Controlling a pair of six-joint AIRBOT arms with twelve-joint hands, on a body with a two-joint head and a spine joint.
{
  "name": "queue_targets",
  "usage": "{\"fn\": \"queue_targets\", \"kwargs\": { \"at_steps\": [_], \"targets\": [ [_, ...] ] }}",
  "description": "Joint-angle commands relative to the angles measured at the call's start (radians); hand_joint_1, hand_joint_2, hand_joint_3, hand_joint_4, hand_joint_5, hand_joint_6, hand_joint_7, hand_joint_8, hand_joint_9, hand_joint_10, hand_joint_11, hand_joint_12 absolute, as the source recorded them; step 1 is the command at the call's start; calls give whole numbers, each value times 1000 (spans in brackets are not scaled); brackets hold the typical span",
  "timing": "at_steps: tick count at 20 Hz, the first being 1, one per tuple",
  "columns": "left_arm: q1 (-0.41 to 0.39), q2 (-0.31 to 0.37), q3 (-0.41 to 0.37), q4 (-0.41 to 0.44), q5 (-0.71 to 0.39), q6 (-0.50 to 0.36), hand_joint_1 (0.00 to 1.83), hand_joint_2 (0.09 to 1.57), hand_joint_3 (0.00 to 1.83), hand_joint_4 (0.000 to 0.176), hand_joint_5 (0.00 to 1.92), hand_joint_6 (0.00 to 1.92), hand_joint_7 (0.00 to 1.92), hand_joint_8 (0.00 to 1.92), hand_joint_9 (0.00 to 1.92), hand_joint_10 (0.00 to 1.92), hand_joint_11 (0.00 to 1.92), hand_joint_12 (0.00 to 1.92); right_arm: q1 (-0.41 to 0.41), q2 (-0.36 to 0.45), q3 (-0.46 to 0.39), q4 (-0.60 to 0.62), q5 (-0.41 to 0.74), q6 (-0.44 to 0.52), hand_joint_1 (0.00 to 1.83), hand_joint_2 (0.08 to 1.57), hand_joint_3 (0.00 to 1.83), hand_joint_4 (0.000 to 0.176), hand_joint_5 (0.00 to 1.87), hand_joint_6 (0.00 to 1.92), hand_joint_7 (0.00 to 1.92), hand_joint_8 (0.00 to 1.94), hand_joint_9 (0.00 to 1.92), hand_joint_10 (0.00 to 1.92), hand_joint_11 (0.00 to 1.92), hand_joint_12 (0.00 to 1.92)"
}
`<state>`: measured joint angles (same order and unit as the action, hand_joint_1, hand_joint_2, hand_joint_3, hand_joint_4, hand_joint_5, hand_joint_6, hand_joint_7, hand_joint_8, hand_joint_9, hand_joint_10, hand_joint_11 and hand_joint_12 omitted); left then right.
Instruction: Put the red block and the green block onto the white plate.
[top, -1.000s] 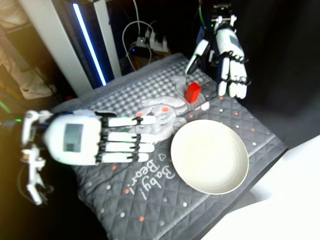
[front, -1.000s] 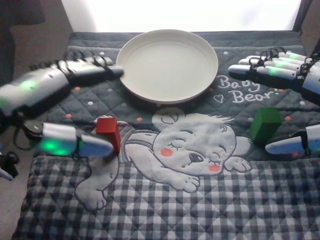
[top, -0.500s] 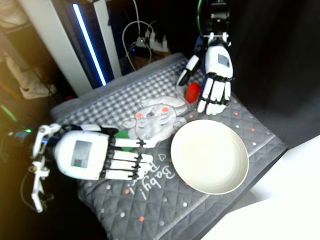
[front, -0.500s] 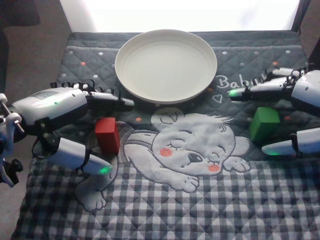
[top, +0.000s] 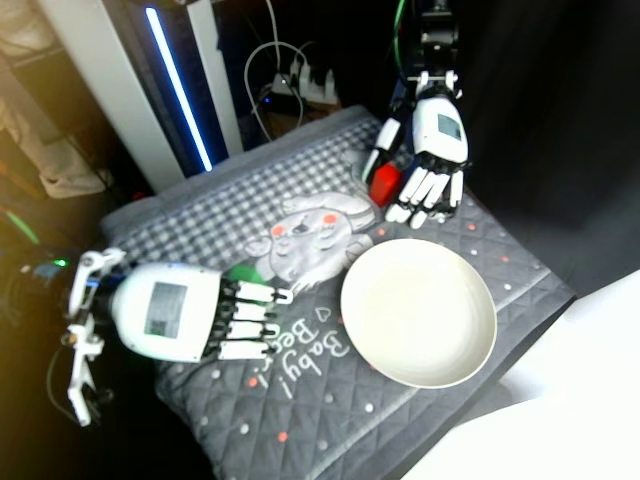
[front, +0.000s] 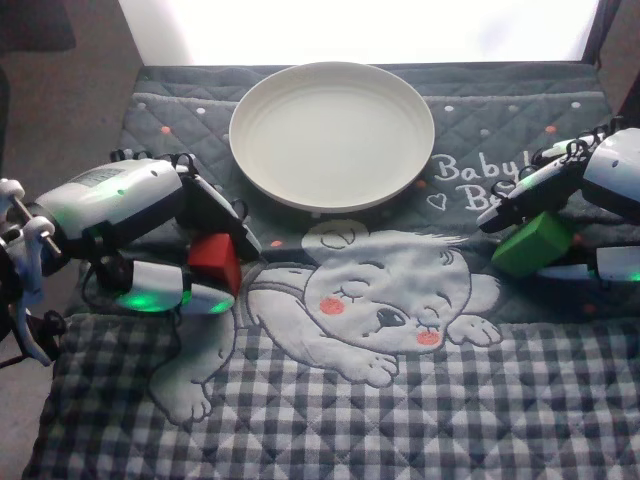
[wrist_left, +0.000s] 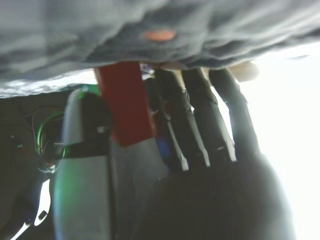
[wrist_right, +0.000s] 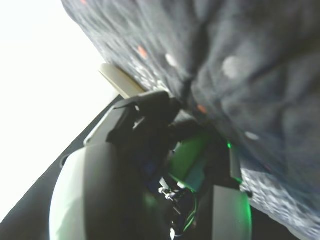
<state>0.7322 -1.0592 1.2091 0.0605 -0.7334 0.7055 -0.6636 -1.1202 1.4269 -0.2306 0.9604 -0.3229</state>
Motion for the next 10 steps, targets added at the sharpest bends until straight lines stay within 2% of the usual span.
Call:
{"fn": "queue_targets", "kwargs": {
  "at_steps": [1, 2, 3, 4, 5, 6, 7, 8, 9, 10],
  "targets": [
    [-2, -2, -1, 3, -70, 0, 1276, 1072, 0, 0, 1237, 295, 1012, 1194, 809, 1272, 479, 1643, 4, 5, 0, 15, 68, 1, 1370, 1044, 0, 0, 944, 8, 1106, 829, 894, 1083, 641, 1599],
    [0, -2, -1, -1, -74, 0, 1275, 1075, 0, 0, 1242, 292, 995, 1211, 786, 1277, 514, 1684, 4, 5, -1, 15, 69, 2, 1292, 1067, 0, 0, 1027, 656, 1082, 861, 932, 1021, 667, 1560],
    [1, -2, -1, -5, -78, 0, 1277, 1069, 0, 0, 1249, 299, 1009, 1176, 778, 1239, 528, 1647, 4, 5, -2, 15, 69, 2, 1263, 1076, 0, 0, 1020, 733, 1114, 905, 895, 811, 516, 1404],
    [4, -2, -1, -10, -82, 0, 1279, 1062, 0, 0, 1254, 300, 1030, 1136, 795, 1167, 547, 1587, 4, 5, -2, 15, 69, 2, 1253, 1071, 0, 0, 1099, 630, 1078, 986, 881, 802, 446, 1433],
    [7, -2, -1, -14, -84, 0, 1284, 1055, 0, 0, 1253, 297, 1058, 1096, 824, 1125, 535, 1577, 4, 5, -2, 15, 69, 2, 1179, 1043, 0, 0, 1155, 660, 917, 1119, 729, 1291, 418, 1729],
    [12, -1, -1, -21, -89, 0, 1285, 1060, 0, 0, 1249, 285, 1049, 1115, 814, 1115, 490, 1617, 4, 6, -2, 15, 69, 2, 1160, 1031, 0, 0, 1182, 643, 803, 1397, 609, 1664, 407, 1883],
    [15, -1, -1, -25, -91, -1, 1285, 1061, 0, 0, 1246, 282, 1047, 1120, 809, 1112, 497, 1631, 4, 6, -1, 15, 69, 2, 1157, 1033, 1, 0, 1172, 665, 839, 1270, 623, 1514, 335, 1799],
    [18, 0, -2, -29, -94, -1, 1286, 1063, 0, 0, 1235, 290, 1049, 1120, 821, 1098, 525, 1618, 4, 7, -1, 15, 69, 2, 1155, 1035, 0, 0, 1170, 669, 855, 1271, 618, 1541, 316, 1849],
    [21, 2, -2, -33, -96, -1, 1285, 1062, 0, 0, 1239, 289, 1048, 1121, 829, 1092, 517, 1641, 4, 8, -1, 15, 69, 2, 1148, 1031, 0, 0, 1180, 656, 805, 1446, 580, 1712, 345, 1907],
    [21, 3, -2, -35, -100, -1, 1285, 1063, 0, 0, 1243, 276, 1044, 1130, 839, 1088, 545, 1630, 4, 11, -1, 15, 70, 3, 1144, 1030, 0, 0, 1181, 656, 798, 1539, 621, 1794, 491, 1918]
  ]
}}
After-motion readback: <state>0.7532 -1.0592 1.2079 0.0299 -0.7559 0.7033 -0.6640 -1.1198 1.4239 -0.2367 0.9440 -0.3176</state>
